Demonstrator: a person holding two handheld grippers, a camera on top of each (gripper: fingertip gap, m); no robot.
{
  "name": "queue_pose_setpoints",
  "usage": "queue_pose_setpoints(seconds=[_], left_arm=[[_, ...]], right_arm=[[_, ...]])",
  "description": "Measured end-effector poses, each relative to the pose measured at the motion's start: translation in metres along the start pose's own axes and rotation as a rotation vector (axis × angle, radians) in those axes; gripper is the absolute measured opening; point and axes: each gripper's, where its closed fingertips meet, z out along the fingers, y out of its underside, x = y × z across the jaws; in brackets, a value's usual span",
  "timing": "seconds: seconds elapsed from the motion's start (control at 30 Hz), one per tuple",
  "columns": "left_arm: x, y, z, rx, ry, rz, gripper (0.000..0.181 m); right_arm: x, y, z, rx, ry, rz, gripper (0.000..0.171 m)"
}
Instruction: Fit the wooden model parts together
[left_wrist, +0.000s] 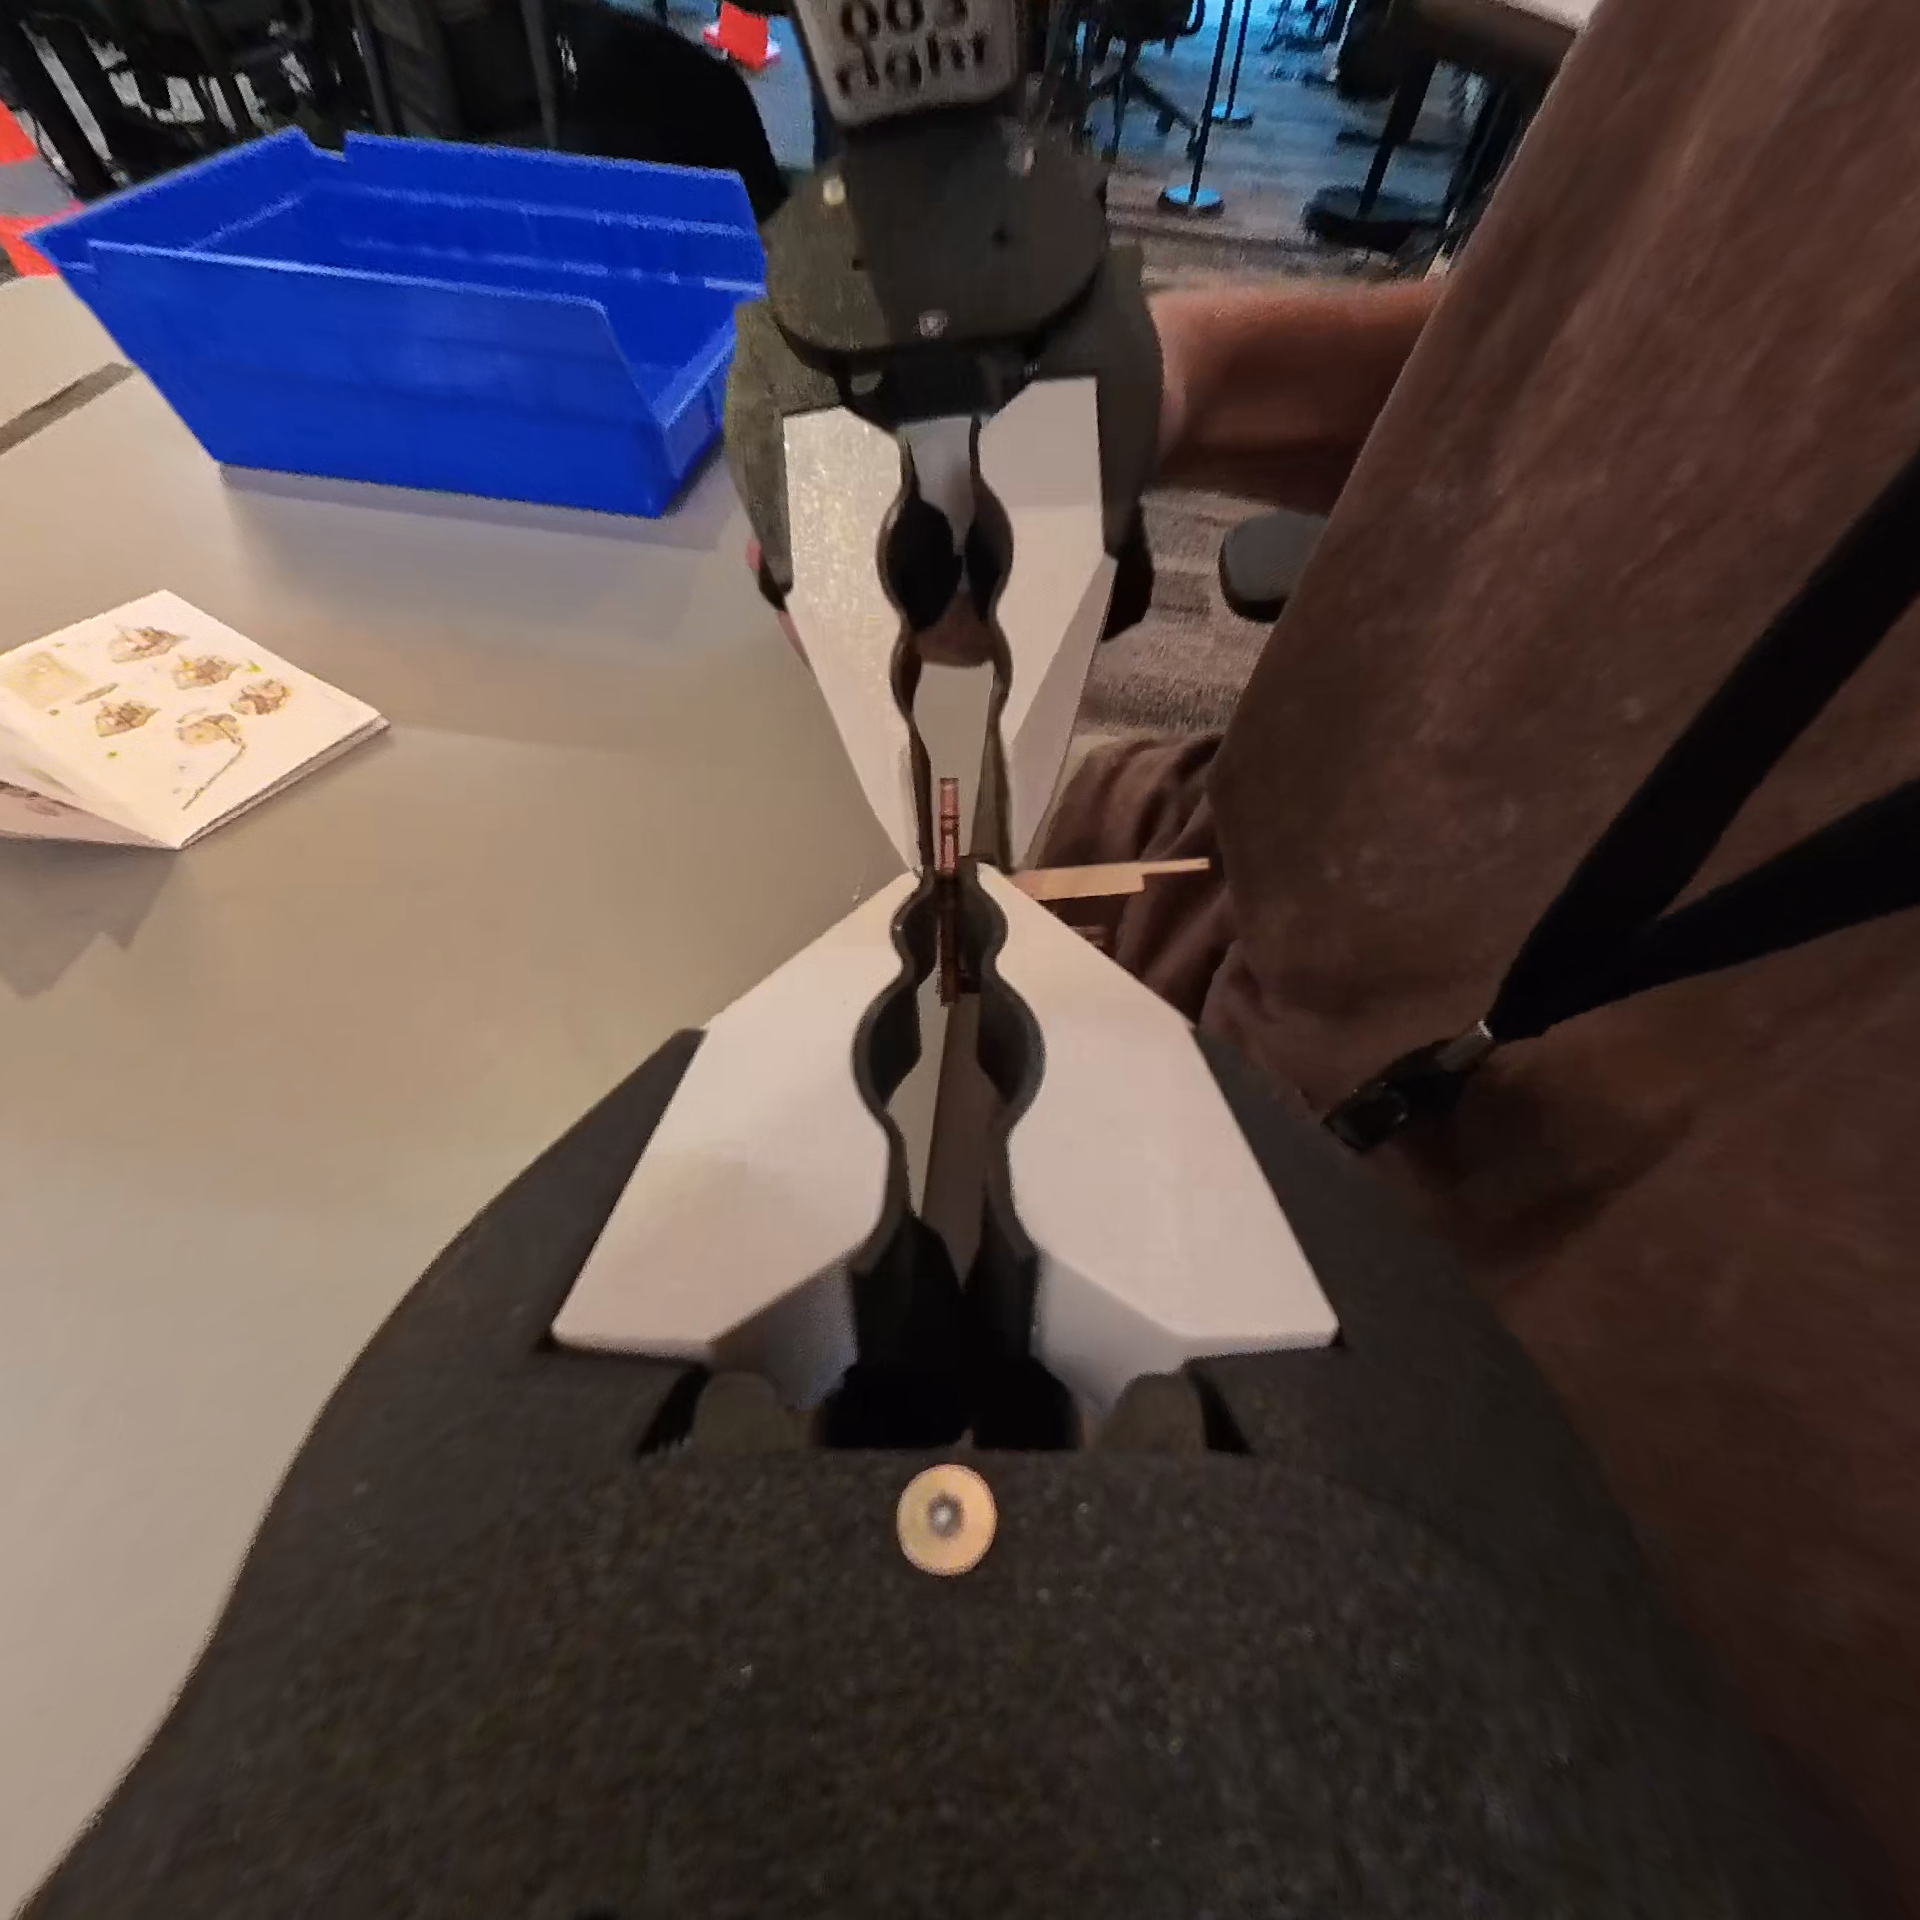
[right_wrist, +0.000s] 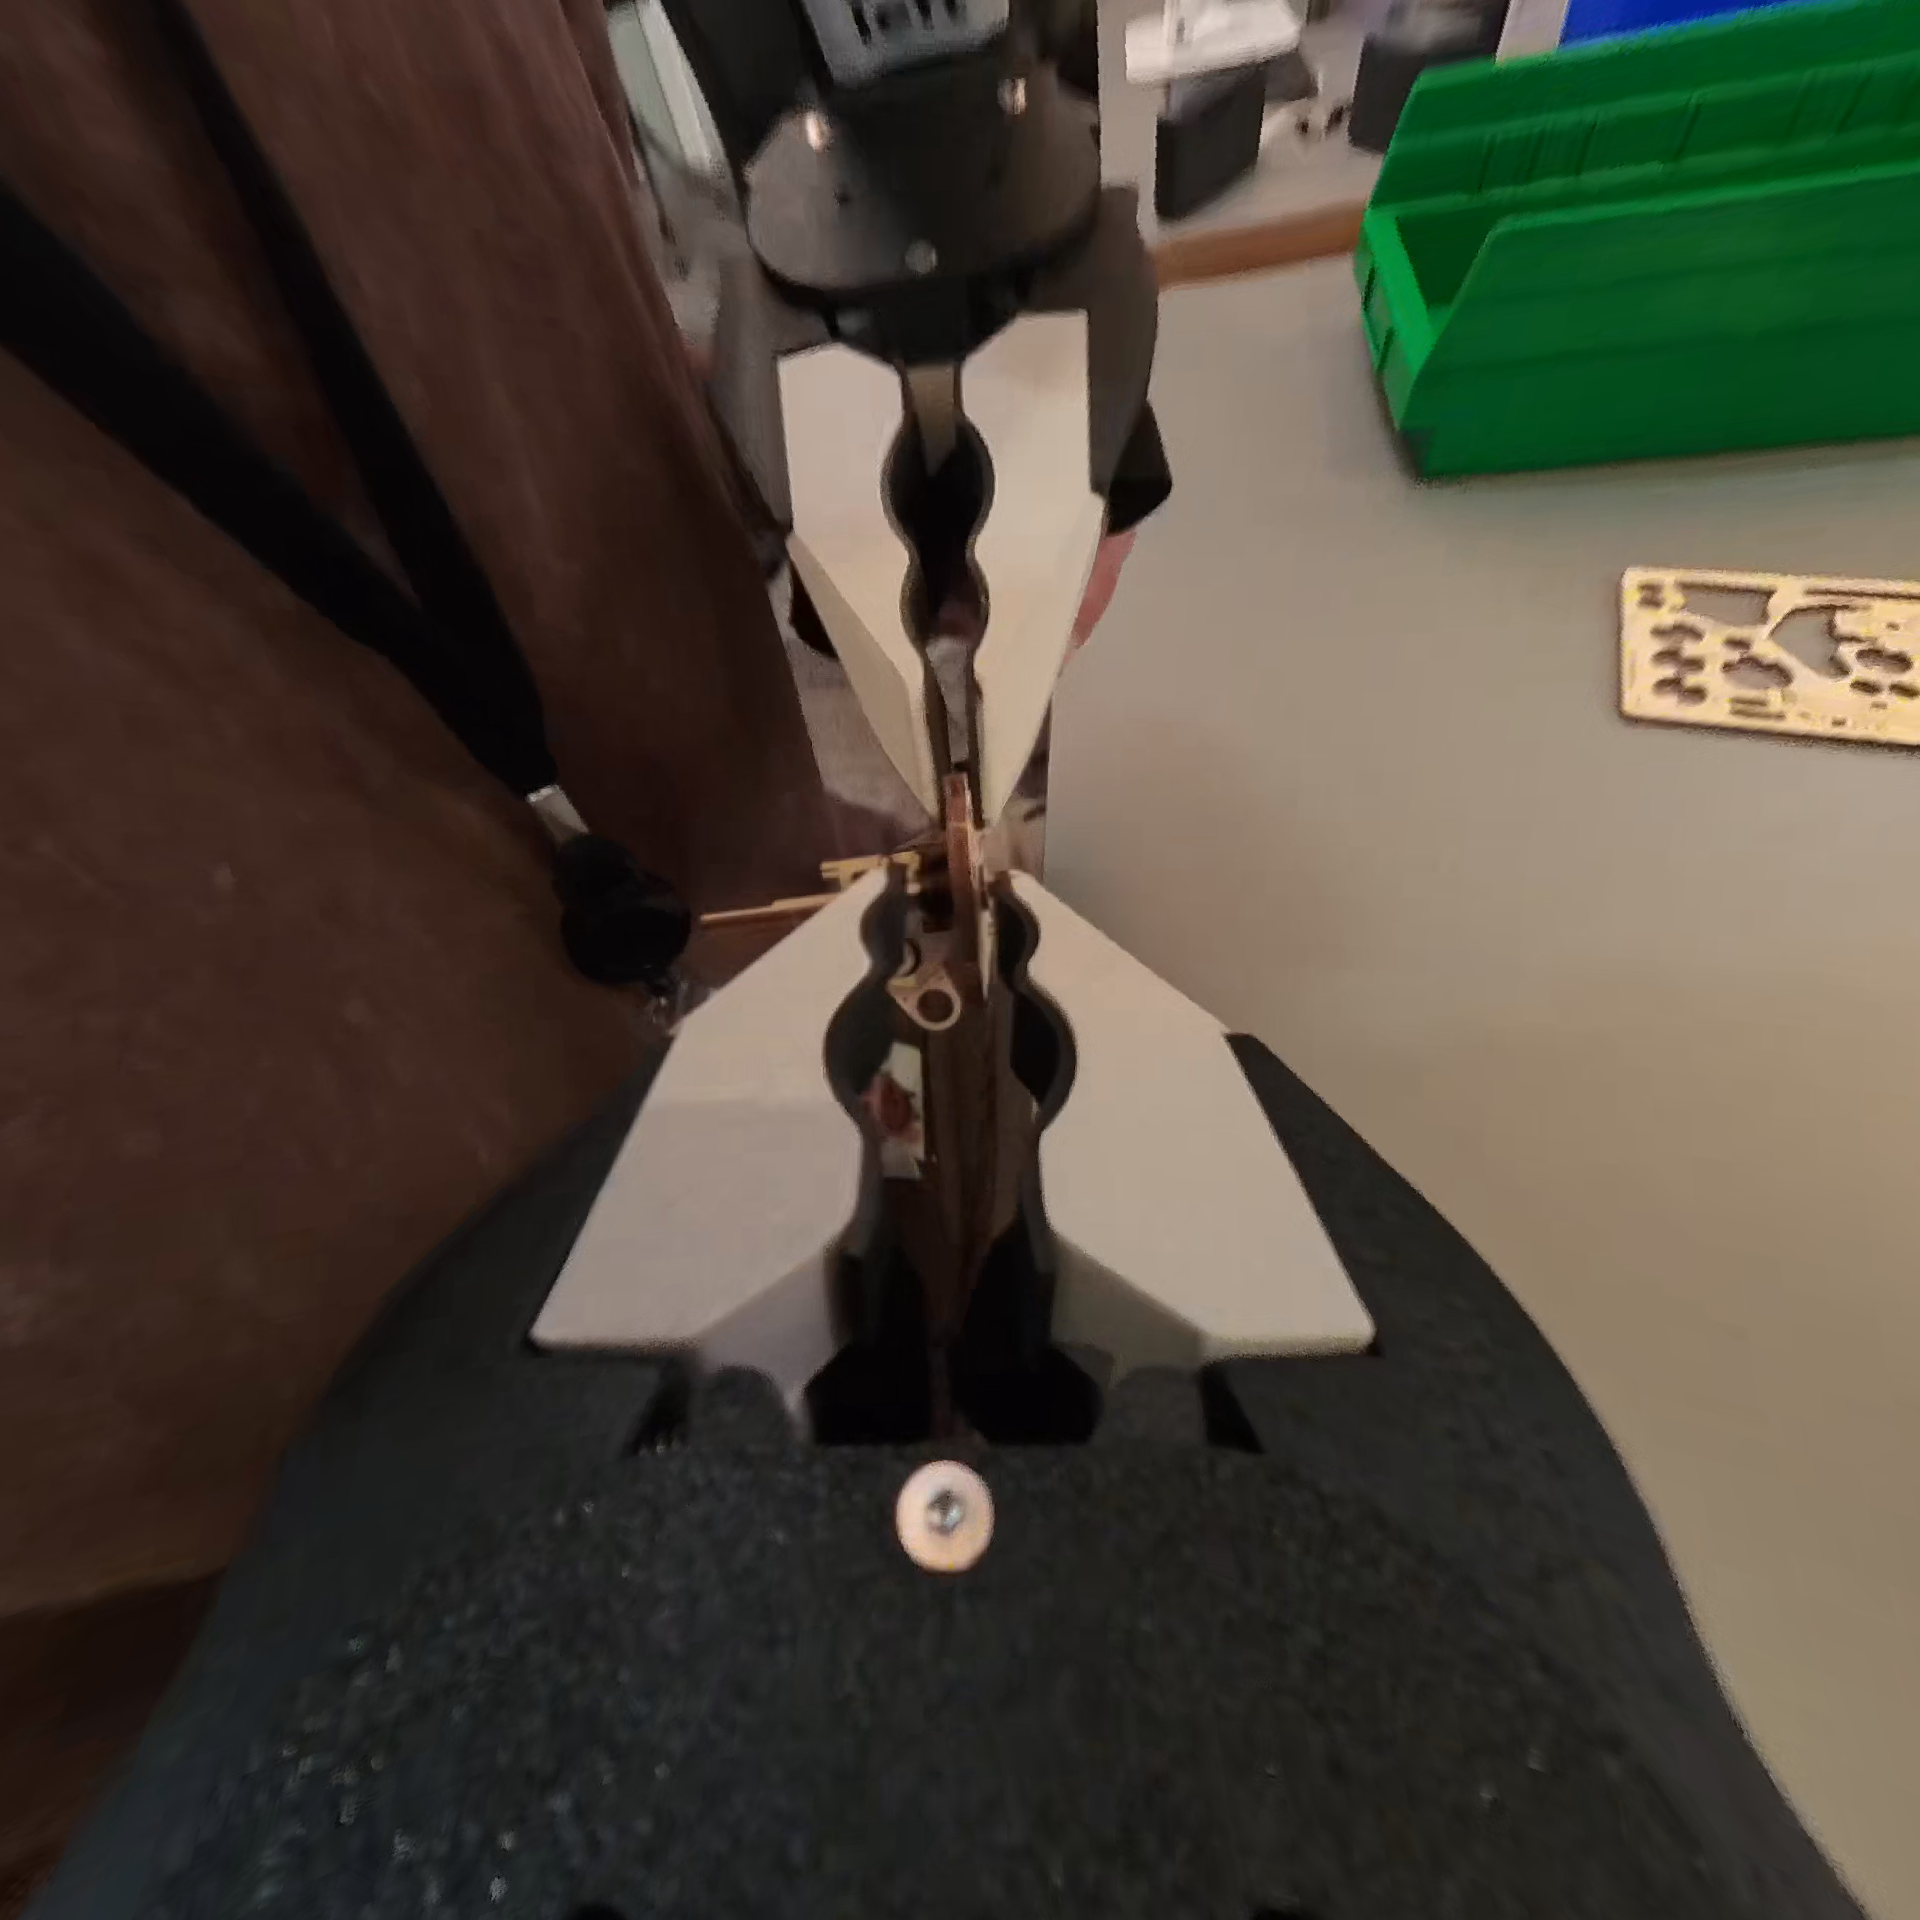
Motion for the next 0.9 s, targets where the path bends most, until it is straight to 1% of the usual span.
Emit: queue_pose_setpoints(seconds=[0.03,0.1,0.2,0.23,0.4,0.53,0.6,0.77,0.9], left_arm=[[0.000,-0.002,-0.001,0.017,0.007,-0.007,0.001],[0.001,-0.006,-0.003,0.042,0.024,-0.020,0.001],[0.000,-0.015,-0.010,0.120,0.054,-0.067,0.002],[-0.002,-0.018,-0.013,0.145,0.057,-0.083,0.001],[-0.004,-0.033,-0.024,0.263,0.092,-0.124,0.002],[-0.002,-0.037,-0.025,0.287,0.095,-0.116,0.002],[0.000,-0.039,-0.024,0.296,0.097,-0.111,0.002],[0.003,-0.039,-0.021,0.292,0.083,-0.084,0.001],[0.002,-0.039,-0.021,0.279,0.060,-0.056,0.001]], right_arm=[[0.000,-0.005,-0.003,0.049,-0.003,0.011,0.024],[-0.002,-0.012,-0.010,0.124,-0.023,0.019,0.033],[-0.004,-0.011,-0.014,0.161,-0.011,0.004,0.051],[-0.006,-0.012,-0.015,0.179,-0.013,0.001,0.048],[-0.010,-0.028,-0.016,0.317,0.002,-0.006,0.048],[-0.017,-0.037,-0.018,0.390,-0.034,-0.001,0.041],[-0.017,-0.034,-0.015,0.373,-0.022,-0.010,0.040],[-0.018,-0.035,-0.013,0.369,0.000,-0.028,0.032],[-0.016,-0.035,-0.013,0.368,0.007,-0.021,0.031]])
